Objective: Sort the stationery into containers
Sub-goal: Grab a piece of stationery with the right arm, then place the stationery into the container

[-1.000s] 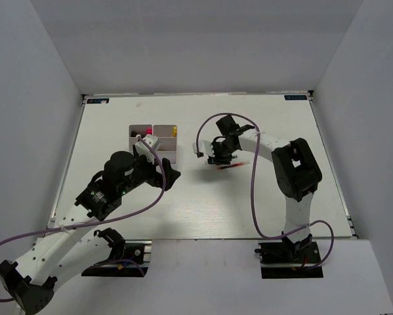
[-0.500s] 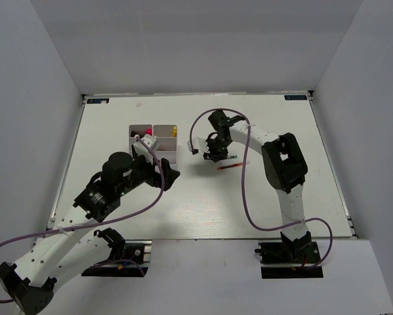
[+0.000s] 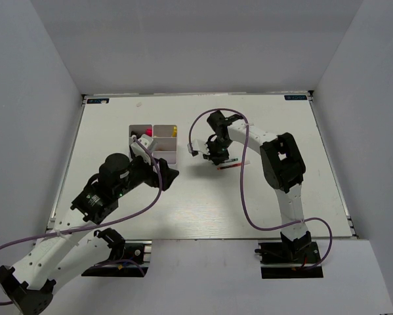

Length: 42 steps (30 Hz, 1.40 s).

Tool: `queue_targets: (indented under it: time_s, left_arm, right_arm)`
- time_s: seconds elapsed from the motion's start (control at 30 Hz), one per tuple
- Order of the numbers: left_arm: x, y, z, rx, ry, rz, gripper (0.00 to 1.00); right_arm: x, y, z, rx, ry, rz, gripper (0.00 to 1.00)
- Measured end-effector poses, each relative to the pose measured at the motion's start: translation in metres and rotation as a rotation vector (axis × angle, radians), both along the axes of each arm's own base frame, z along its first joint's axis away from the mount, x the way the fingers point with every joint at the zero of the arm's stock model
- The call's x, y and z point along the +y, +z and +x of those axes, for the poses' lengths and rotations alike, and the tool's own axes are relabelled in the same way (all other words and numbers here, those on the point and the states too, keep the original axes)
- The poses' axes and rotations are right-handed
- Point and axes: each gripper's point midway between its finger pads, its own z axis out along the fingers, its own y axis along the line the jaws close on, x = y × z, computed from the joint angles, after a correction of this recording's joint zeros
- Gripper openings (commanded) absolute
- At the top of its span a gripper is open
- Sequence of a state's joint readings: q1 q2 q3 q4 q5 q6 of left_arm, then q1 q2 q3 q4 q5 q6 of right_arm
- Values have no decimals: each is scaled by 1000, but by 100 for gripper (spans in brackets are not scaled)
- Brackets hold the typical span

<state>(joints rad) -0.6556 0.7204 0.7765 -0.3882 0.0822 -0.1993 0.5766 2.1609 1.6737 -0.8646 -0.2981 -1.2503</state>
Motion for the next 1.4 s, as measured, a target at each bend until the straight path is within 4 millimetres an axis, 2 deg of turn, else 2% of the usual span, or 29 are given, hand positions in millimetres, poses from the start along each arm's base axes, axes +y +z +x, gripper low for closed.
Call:
queue_targets:
  time_s: [0.13,0.23,0.3,0.5,0.57,0.63,0.73,0.83,0.97,1.2,1.4]
  left_arm:
    - [2,6,-3,-24,-1,-17,100]
    - [5,15,-8,-63,-9,-45,100]
    - [7,23,-13,-100,-15,-72,100]
    - [13,51,-29,-222,-51,-157,100]
    - [13,58,-34,-251,-68,-178,100]
    - [12,63,-38,-273,-87,-190,100]
    - [8,67,-43,-298,-124,-202,100]
    - [4,66,-46,-308,-159,-204,100]
    - [2,63,-49,-306,-181,-202,100]
    - [0,63,-51,-312,-203,-199,100]
    - [0,63,-51,-314,-207,-197,100]
  right_arm:
    - [10,5,-5,36,-33,54,0]
    - [24,24,-10,62,-52,138,0]
    - [37,49,-12,61,-58,219,0]
    - [93,151,-18,6,-9,517,0]
    - [110,175,-23,11,10,602,0]
    - [127,191,-30,37,26,674,0]
    - [145,203,-40,113,26,744,0]
    - [166,215,-40,180,29,808,0]
    - [187,219,-43,265,29,853,0]
    - [213,207,-53,400,21,881,0]
    - [229,190,-55,428,36,877,0]
